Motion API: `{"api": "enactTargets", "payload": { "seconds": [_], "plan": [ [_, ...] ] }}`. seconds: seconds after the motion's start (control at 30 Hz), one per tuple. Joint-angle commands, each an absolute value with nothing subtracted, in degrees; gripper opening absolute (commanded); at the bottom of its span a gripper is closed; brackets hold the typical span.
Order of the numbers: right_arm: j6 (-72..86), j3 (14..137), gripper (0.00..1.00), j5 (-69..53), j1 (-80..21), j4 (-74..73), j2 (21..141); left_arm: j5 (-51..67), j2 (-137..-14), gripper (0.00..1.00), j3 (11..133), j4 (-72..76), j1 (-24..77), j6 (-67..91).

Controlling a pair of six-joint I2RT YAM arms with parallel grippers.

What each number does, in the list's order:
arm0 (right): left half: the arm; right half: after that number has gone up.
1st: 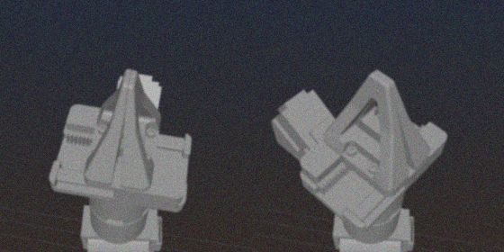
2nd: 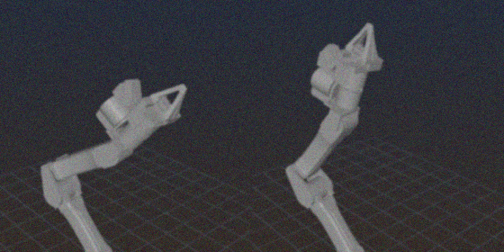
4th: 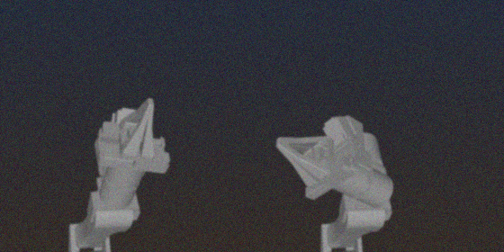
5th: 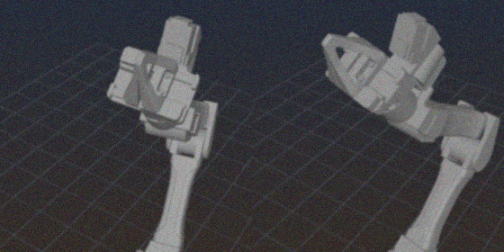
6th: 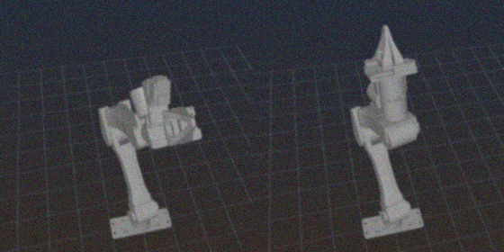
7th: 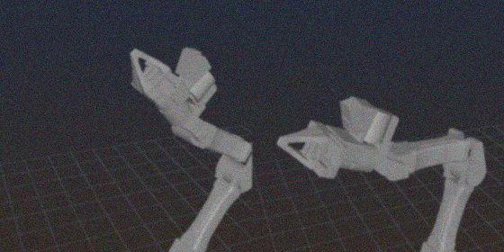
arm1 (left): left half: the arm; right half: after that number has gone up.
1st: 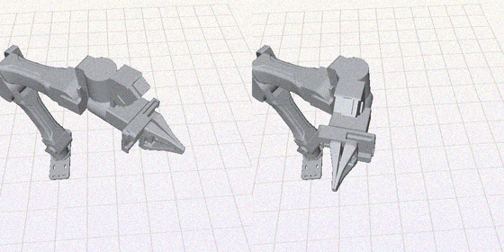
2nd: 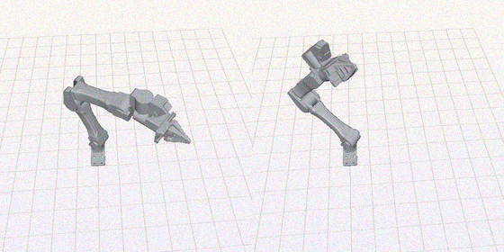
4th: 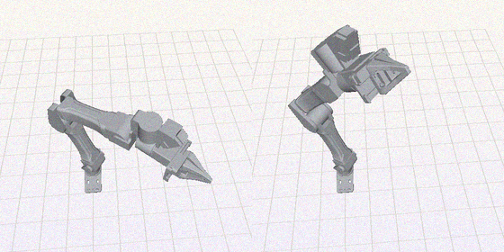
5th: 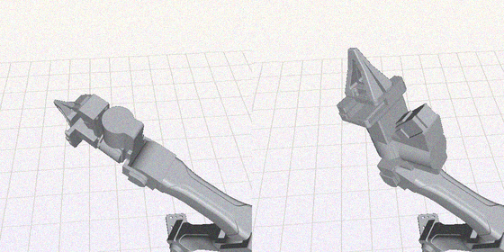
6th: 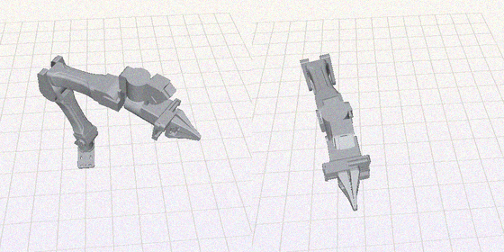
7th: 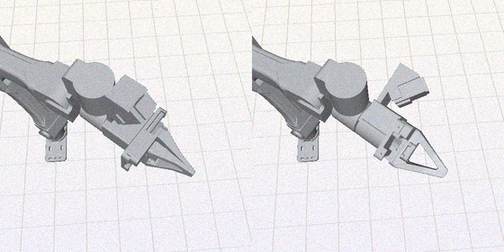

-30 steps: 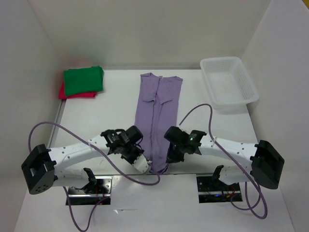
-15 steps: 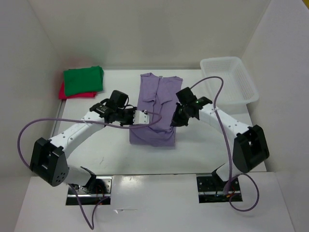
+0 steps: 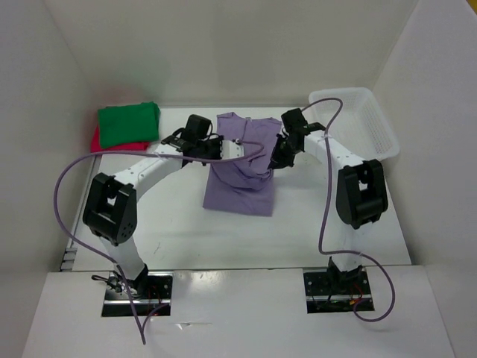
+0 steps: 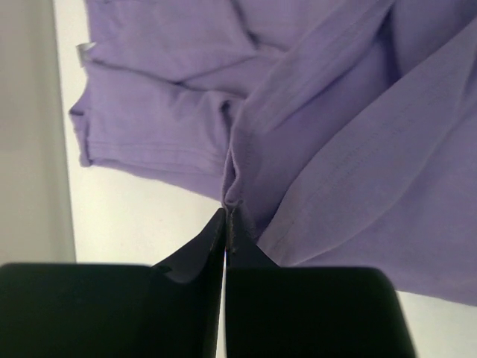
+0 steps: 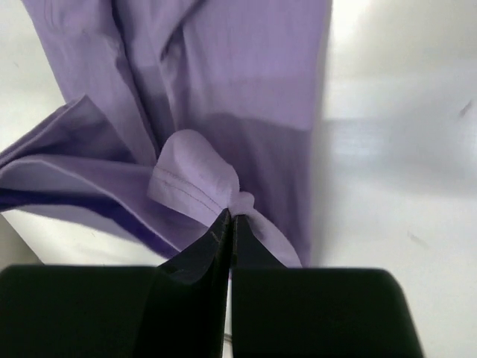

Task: Fold and stack the t-shirts
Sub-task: Fold the folded rectangular tshirt in 1/3 of the way

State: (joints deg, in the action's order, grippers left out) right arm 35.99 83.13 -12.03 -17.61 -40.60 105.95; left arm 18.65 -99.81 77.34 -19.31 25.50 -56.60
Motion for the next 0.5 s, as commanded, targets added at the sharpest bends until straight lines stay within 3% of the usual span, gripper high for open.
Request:
{"api": "enactTargets", "payload": {
  "seconds": [0.0, 0.23, 0.47],
  "plan": [
    [32.7, 89.6, 0.00, -14.8, -15.2, -38.9, 109.9, 20.2, -103.3, 0.00, 83.6, -17.1, 22.8, -55.0],
    [29.2, 99.5, 0.00, -16.9, -14.6, -42.4, 121.0, 22.7, -110.6, 0.00, 87.3, -17.1, 21.7, -54.5],
    [29.7, 103.5, 0.00, -13.1, -13.5, -43.4, 124.1, 23.3, -114.0, 0.03, 87.3, -14.0, 20.7, -53.9]
  ]
}}
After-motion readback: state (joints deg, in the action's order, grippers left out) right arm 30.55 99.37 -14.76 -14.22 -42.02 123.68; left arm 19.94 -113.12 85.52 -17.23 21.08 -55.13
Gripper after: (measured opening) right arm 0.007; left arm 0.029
